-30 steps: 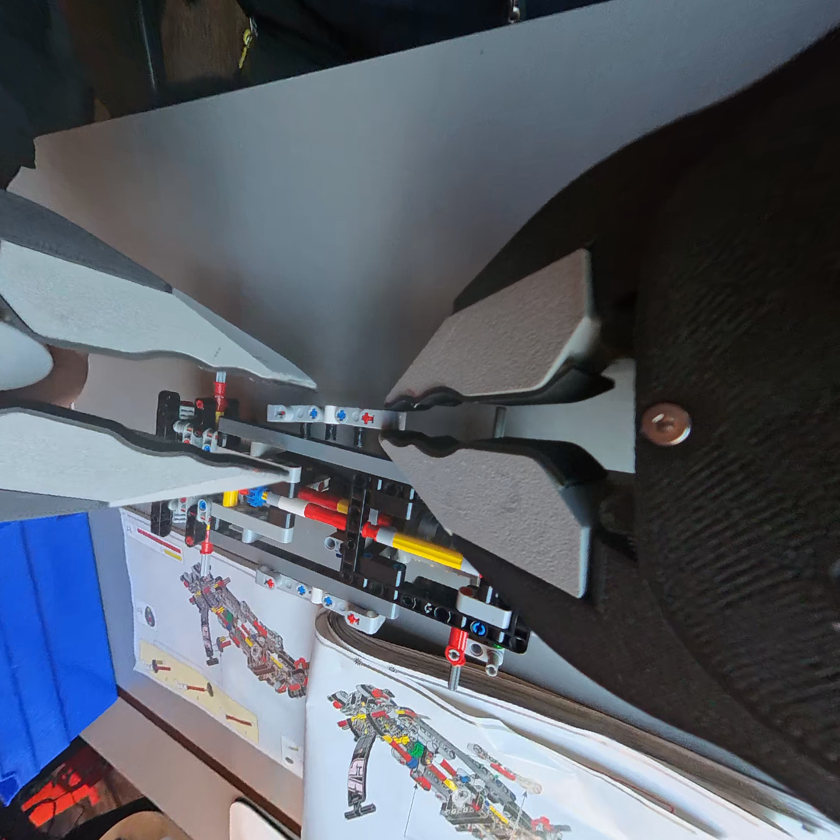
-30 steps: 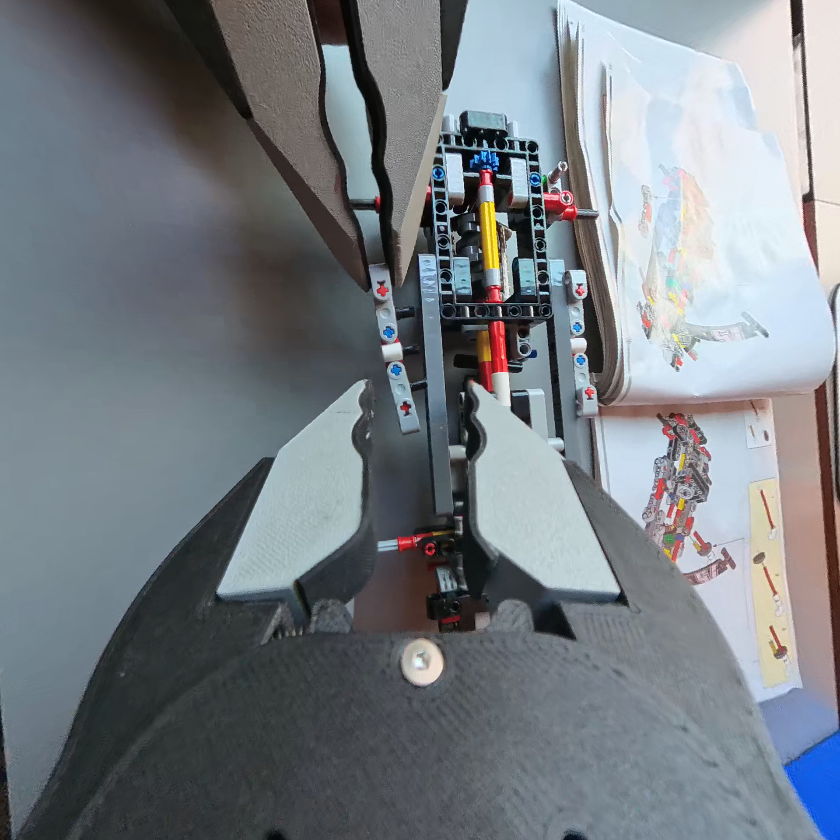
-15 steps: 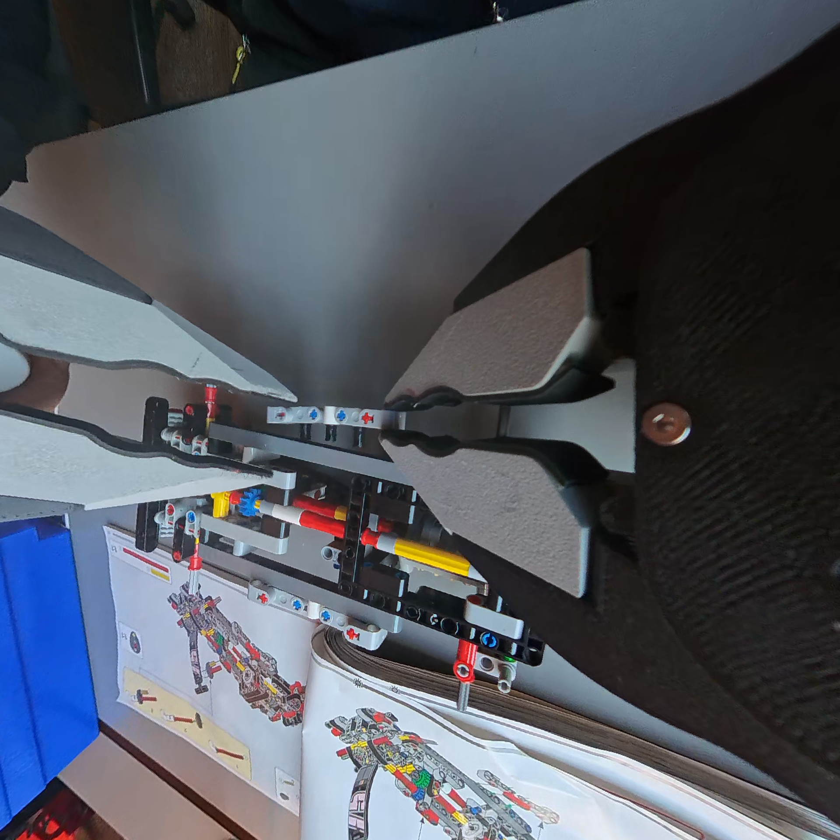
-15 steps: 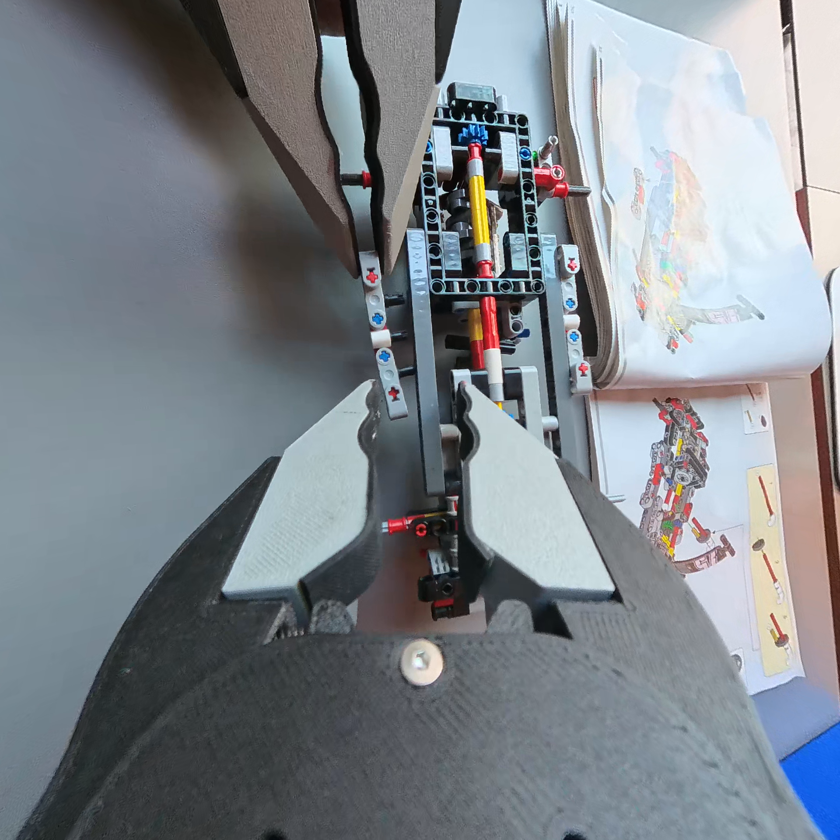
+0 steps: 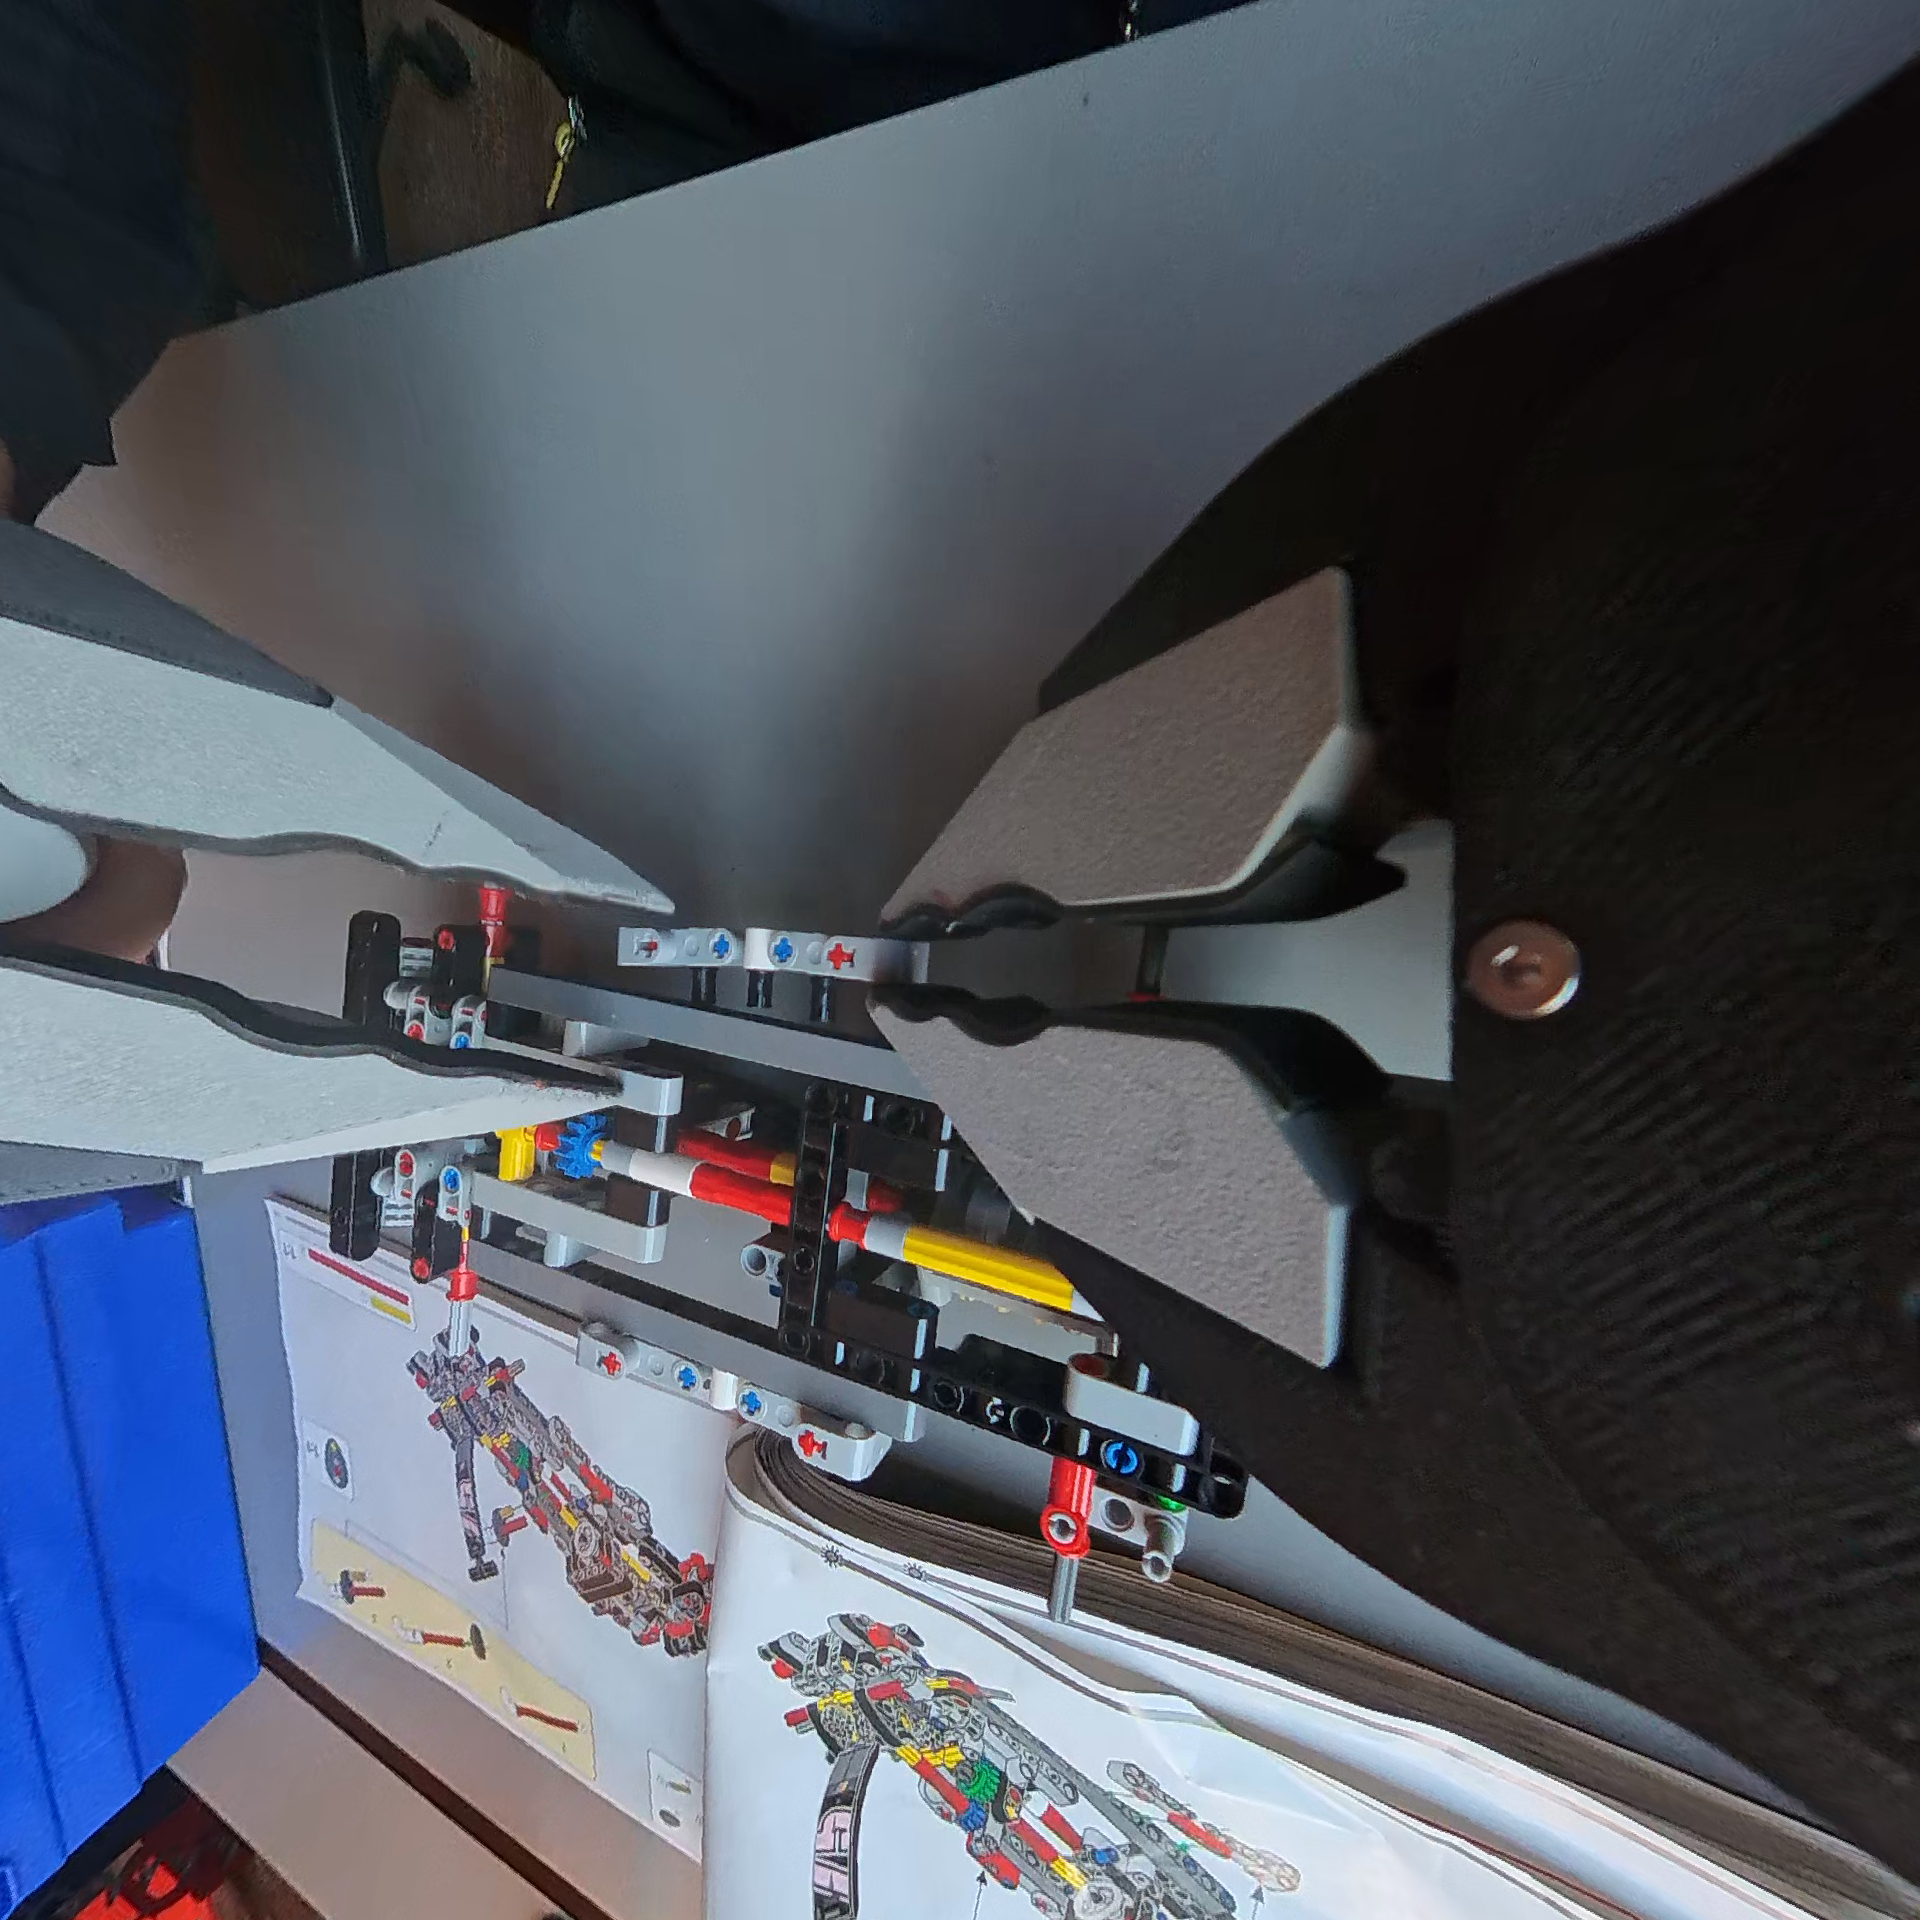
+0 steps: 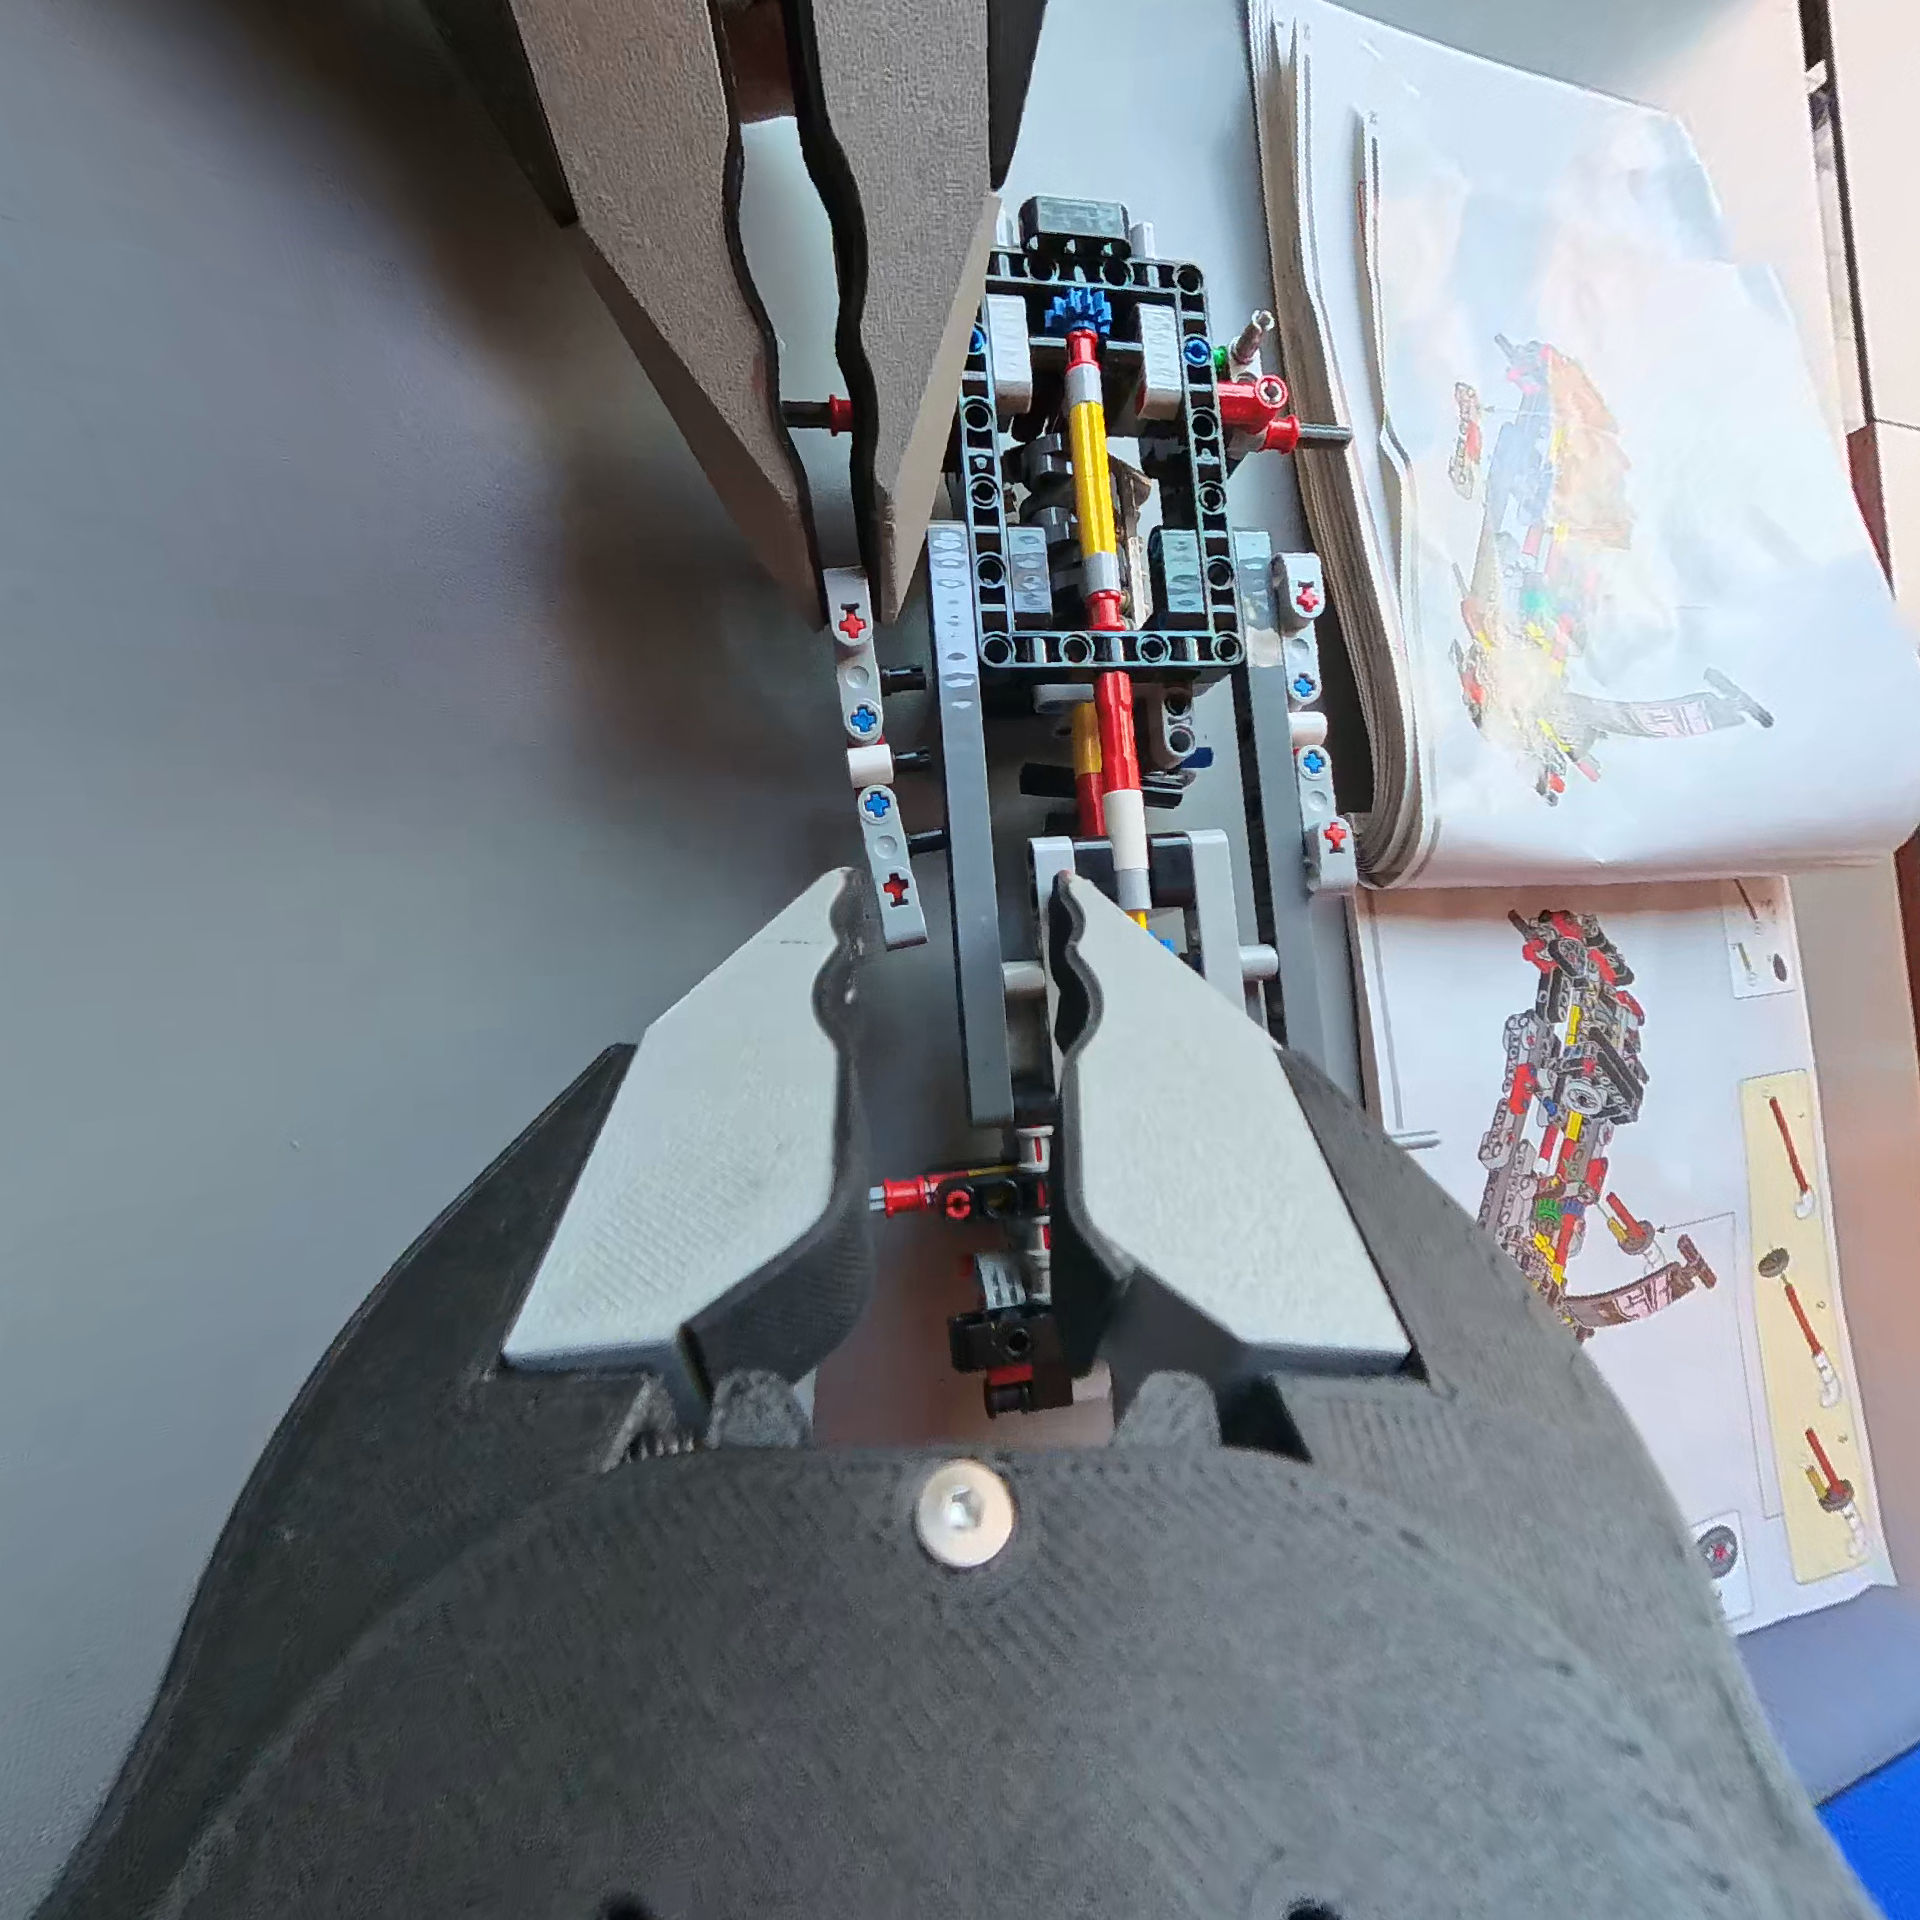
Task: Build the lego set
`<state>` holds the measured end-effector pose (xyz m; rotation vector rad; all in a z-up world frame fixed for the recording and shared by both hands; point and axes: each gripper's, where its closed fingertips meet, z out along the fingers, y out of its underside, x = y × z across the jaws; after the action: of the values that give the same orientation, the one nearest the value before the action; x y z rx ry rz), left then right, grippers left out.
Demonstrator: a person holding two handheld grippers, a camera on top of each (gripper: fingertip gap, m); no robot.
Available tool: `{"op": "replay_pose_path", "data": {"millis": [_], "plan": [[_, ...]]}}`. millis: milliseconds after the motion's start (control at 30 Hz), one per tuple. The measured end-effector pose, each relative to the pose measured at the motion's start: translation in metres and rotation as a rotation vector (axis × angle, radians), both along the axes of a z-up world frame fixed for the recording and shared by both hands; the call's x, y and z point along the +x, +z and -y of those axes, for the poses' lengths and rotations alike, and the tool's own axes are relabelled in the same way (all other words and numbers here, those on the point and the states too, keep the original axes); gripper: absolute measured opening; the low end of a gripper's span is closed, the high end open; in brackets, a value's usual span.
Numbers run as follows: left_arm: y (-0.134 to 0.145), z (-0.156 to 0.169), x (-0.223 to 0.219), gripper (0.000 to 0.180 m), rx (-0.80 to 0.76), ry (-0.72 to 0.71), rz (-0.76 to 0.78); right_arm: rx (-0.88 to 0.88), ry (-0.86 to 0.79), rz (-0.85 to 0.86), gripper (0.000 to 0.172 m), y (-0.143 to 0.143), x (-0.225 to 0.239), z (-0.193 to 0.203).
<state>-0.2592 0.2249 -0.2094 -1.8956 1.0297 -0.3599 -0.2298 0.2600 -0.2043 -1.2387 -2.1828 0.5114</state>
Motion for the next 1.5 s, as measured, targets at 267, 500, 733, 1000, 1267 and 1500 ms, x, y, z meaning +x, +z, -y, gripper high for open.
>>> {"op": "replay_pose_path", "data": {"millis": [267, 500, 733, 1000, 1267, 1500], "plan": [[0.003, 0.000, -0.001, 0.006, 0.002, -0.022, 0.038, -0.009, 0.015, -0.005, 0.035, 0.000, -0.002, 0.002], [0.004, 0.001, -0.002, 0.006, 0.013, -0.034, 0.053, 0.073, 0.073, -0.025, 0.023, 0.004, 0.003, 0.009], [0.003, 0.000, -0.003, 0.006, -0.009, -0.029, 0.067, 0.060, 0.069, -0.021, 0.006, 0.000, 0.000, 0.011], [0.003, 0.000, -0.004, 0.006, -0.011, -0.029, 0.059, 0.060, 0.077, 0.007, 0.014, -0.005, 0.003, 0.013], [0.002, -0.002, -0.005, 0.006, -0.024, -0.016, 0.069, 0.073, 0.052, -0.009, 0.006, -0.004, 0.000, 0.009], [0.001, -0.005, -0.007, 0.007, -0.034, 0.030, 0.064, 0.023, 0.022, 0.002, 0.005, -0.005, 0.000, 0.009]]}}
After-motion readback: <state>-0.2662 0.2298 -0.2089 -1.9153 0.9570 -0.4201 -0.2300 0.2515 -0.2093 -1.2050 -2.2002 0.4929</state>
